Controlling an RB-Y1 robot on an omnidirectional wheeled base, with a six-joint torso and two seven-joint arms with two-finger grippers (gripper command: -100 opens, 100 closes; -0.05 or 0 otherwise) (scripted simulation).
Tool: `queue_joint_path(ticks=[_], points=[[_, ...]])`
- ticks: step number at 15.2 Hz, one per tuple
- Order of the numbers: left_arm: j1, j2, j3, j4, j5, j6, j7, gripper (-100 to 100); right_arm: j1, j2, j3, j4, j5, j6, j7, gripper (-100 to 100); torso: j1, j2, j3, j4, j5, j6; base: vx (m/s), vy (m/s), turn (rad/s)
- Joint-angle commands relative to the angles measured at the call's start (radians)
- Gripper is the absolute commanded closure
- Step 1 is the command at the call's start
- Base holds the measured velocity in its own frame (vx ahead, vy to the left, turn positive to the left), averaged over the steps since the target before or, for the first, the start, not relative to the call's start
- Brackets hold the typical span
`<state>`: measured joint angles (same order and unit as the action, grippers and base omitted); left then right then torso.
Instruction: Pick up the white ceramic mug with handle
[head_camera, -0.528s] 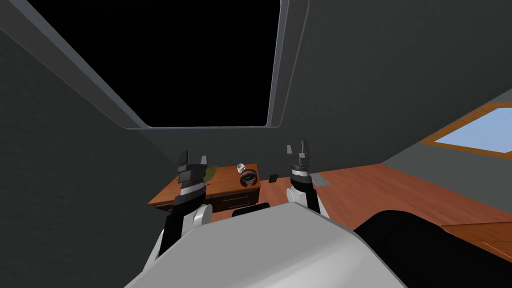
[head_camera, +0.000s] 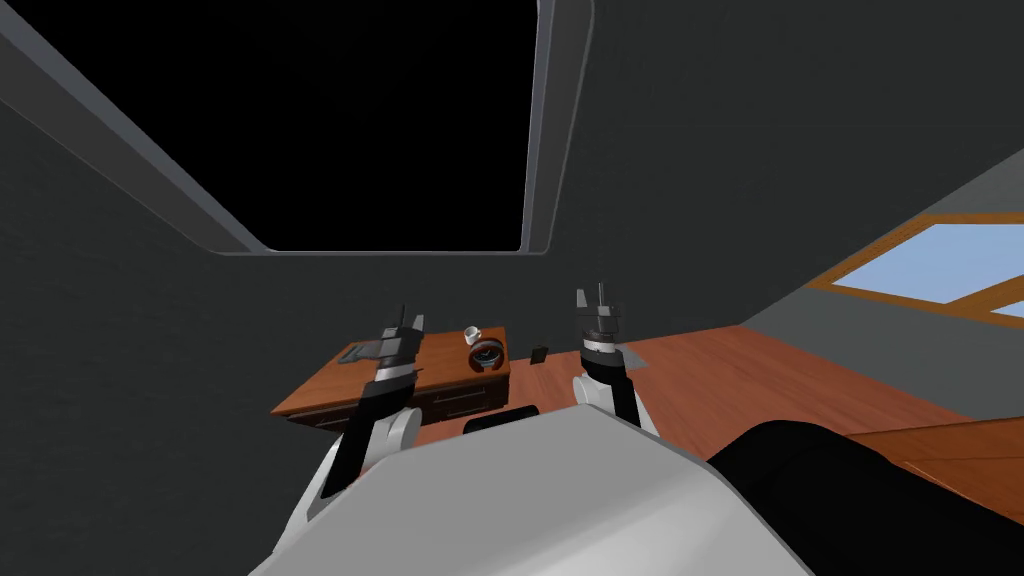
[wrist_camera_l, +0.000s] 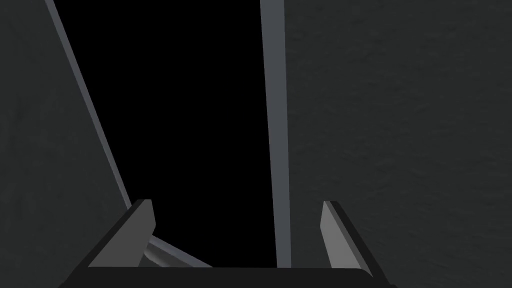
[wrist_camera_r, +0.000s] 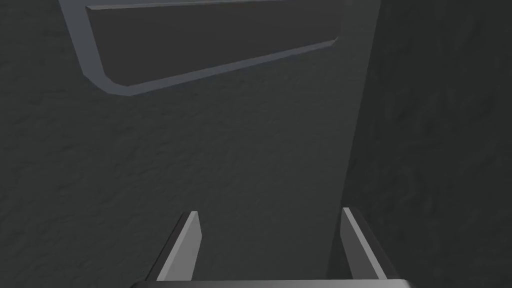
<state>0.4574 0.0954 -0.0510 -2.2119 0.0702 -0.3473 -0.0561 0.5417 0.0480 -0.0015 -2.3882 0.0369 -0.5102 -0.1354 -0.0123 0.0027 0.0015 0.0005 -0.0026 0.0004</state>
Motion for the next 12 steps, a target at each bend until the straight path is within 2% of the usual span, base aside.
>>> queue_joint_path(ticks=[1,2,3,4,5,7,8,9,10,11,12], points=[[-0.038,0.05,0.006,0.05,0.021,0.046,-0.027,-100,0.0,0.0,0.0,0.0,0.0,0.0,0.0,0,0.0,0.0,0.0,0.0,0.0,0.0,-0.034,-0.209,-0.177],[-0.038,0.051,0.006,0.055,0.021,0.046,-0.027,-100,0.0,0.0,0.0,0.0,0.0,0.0,0.0,0,-0.002,0.0,0.0,0.0,0.0,0.0,-0.021,-0.199,0.018],[-0.06,0.079,0.009,0.081,0.035,0.071,-0.043,-100,0.0,0.0,0.0,0.0,0.0,0.0,0.0,0,-0.002,-0.001,0.0,0.0,-0.001,0.0,-0.021,-0.198,-0.019],[-0.06,0.079,0.009,0.091,0.035,0.071,-0.043,-100,0.0,0.0,0.0,0.0,0.0,0.0,0.0,0,-0.003,-0.001,0.0,0.0,-0.001,0.0,-0.031,-0.174,-0.04],[-0.083,0.106,0.013,0.116,0.05,0.099,-0.06,-100,0.0,0.0,0.0,0.0,0.0,0.0,0.0,0,-0.002,-0.001,0.0,0.0,-0.001,0.0,-0.035,-0.18,-0.069],[-0.083,0.106,0.013,0.13,0.05,0.099,-0.06,-100,0.0,0.0,0.0,0.0,0.0,0.0,0.0,0,-0.001,0.0,0.0,0.0,0.0,0.0,-0.024,-0.134,-0.029],[-0.108,0.134,0.017,0.167,0.066,0.129,-0.079,-100,0.0,0.0,0.0,0.0,0.0,0.0,0.0,0,0.002,-0.001,0.0,0.0,0.0,0.0,-0.009,-0.135,-0.053],[-0.108,0.134,0.017,0.173,0.066,0.129,-0.079,-100,0.0,0.0,0.0,0.0,0.0,0.0,0.0,0,0.002,-0.001,-0.001,0.0,0.0,0.0,-0.006,-0.14,-0.05],[-0.135,0.162,0.022,0.208,0.083,0.161,-0.099,-100,0.0,0.0,0.0,0.0,0.0,0.0,0.0,0,0.002,-0.002,-0.001,0.0,0.0,0.0,0.003,-0.163,-0.071],[-0.135,0.162,0.022,0.218,0.083,0.161,-0.099,-100,0.0,0.0,0.0,0.0,0.0,0.0,0.0,0,0.001,-0.002,-0.001,0.0,0.0,0.0,0.0,-0.179,-0.046],[-0.162,0.19,0.027,0.261,0.101,0.186,-0.119,-100,0.0,0.0,0.0,0.0,0.0,0.0,0.0,0,0.0,-0.002,-0.001,-0.001,0.0,0.0,-0.017,-0.2,-0.058]])
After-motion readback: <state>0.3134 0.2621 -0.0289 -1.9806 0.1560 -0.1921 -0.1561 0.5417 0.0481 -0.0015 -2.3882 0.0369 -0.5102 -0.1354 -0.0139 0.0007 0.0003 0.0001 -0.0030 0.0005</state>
